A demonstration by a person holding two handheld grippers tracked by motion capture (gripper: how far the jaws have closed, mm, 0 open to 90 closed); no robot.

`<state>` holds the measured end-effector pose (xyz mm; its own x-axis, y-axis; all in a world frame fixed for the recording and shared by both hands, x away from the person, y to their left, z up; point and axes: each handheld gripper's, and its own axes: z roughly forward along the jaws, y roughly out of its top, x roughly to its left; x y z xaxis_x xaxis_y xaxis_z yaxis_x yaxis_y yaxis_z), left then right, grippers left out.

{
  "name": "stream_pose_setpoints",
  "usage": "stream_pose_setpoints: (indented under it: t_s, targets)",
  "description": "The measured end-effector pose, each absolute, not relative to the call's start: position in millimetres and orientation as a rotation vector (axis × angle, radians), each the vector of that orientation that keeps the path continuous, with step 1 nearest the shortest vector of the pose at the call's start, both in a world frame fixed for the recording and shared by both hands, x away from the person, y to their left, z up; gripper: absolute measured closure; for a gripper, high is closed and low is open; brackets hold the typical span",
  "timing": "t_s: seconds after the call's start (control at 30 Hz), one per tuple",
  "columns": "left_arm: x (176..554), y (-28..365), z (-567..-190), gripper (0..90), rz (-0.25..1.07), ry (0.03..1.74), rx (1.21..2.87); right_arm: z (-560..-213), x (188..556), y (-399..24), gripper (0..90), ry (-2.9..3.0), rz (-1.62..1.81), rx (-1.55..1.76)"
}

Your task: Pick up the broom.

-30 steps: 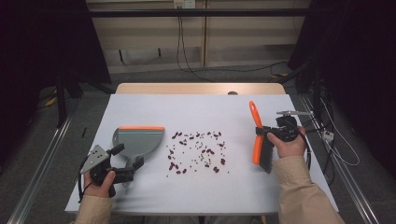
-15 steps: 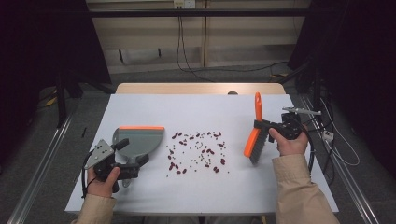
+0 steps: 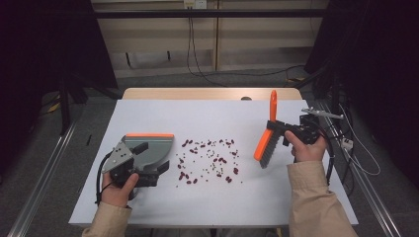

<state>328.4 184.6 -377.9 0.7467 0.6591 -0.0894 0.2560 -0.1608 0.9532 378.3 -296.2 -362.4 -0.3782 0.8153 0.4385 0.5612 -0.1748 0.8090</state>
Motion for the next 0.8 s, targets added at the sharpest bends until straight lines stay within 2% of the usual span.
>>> stream_pose_setpoints:
  t_s: [0.27,0.8]
  targets:
    - [334,140,-371,4.1,0.326,0.665,1.795,-357,386,-273,71.5,1.869,1.629,1.560]
    - [351,94,-377,6.5,0.236,0.628,1.808,-354,401,-229,71.5,1.927,1.635,1.507]
